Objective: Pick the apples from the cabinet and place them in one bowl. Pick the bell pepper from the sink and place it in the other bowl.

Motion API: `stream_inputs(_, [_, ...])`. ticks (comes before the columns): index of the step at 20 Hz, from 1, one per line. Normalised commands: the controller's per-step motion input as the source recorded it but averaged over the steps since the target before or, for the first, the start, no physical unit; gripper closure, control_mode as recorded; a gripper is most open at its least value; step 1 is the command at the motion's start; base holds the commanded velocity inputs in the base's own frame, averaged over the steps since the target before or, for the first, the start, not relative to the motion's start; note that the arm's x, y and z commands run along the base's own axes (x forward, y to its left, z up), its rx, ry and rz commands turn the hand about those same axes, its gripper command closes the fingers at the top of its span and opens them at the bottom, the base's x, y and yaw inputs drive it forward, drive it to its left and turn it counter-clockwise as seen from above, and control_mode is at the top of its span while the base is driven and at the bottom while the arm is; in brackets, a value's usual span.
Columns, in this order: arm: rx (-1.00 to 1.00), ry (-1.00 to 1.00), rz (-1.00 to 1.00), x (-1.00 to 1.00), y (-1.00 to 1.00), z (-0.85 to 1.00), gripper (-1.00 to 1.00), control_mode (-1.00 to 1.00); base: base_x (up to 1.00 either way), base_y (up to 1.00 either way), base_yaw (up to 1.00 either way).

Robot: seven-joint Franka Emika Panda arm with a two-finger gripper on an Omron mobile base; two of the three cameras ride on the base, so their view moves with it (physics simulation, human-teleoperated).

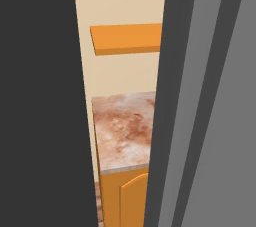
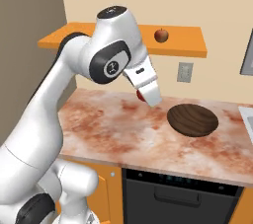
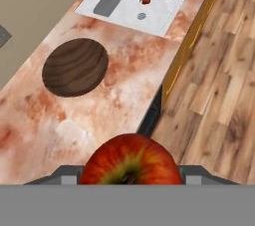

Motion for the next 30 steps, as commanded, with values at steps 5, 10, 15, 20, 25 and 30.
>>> stream_inputs(5, [0.04,-0.08,0.03,0.0,-0.23,-0.41,1.0,-1.0,0.0,0.0,0.0])
stream_inputs(10, [0.09,-0.03,0.07,0.03,-0.22,-0.39,1.0,-1.0,0.0,0.0,0.0])
stream_inputs(15, [0.1,-0.03,0.12,0.17,-0.2,-0.28,1.0,-1.0,0.0,0.0,0.0])
stream_inputs(20, [0.07,-0.06,0.13,0.25,-0.15,-0.23,1.0,-1.0,0.0,0.0,0.0])
stream_inputs(25, [0.03,-0.11,0.09,0.23,-0.11,-0.25,1.0,-1.0,0.0,0.0,0.0])
stream_inputs(30, [0.01,-0.13,0.04,0.25,-0.11,-0.25,1.0,-1.0,0.0,0.0,0.0])
